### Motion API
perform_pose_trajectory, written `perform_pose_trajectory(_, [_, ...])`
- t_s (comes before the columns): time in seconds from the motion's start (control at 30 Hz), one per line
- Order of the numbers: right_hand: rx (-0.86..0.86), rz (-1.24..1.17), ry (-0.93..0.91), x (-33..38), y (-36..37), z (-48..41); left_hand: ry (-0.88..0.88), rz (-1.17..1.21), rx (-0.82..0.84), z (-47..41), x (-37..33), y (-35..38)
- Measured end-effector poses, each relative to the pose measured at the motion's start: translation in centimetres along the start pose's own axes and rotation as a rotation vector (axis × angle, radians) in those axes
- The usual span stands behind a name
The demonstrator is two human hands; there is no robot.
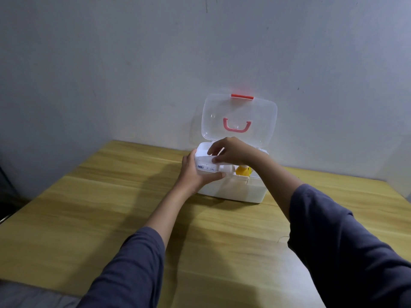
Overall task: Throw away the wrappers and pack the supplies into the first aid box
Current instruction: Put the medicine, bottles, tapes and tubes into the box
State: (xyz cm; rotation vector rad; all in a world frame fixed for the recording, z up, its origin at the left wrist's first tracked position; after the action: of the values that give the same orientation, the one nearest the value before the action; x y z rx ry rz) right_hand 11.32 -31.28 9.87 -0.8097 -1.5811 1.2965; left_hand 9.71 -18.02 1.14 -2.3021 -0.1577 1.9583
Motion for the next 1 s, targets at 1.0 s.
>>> perform_pose_trajectory(1.0, [-0.192,0.007,0.362,-1.0,0.9,-1.2,-0.021,0.008,0.002,0.1,-0.1,0.0])
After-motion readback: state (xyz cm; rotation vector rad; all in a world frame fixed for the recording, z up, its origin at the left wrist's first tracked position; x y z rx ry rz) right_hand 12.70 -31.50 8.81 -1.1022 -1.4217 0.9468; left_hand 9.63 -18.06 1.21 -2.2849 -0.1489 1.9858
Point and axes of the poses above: each hand's wrist, its own z-axis away from the middle knuckle, its own y-axis out of the palm, x = y × z, the point moved 1 cm from there along -z, towards the middle knuckle, and after that the axes turned 9 degrees about z, right-handed, at the moved point
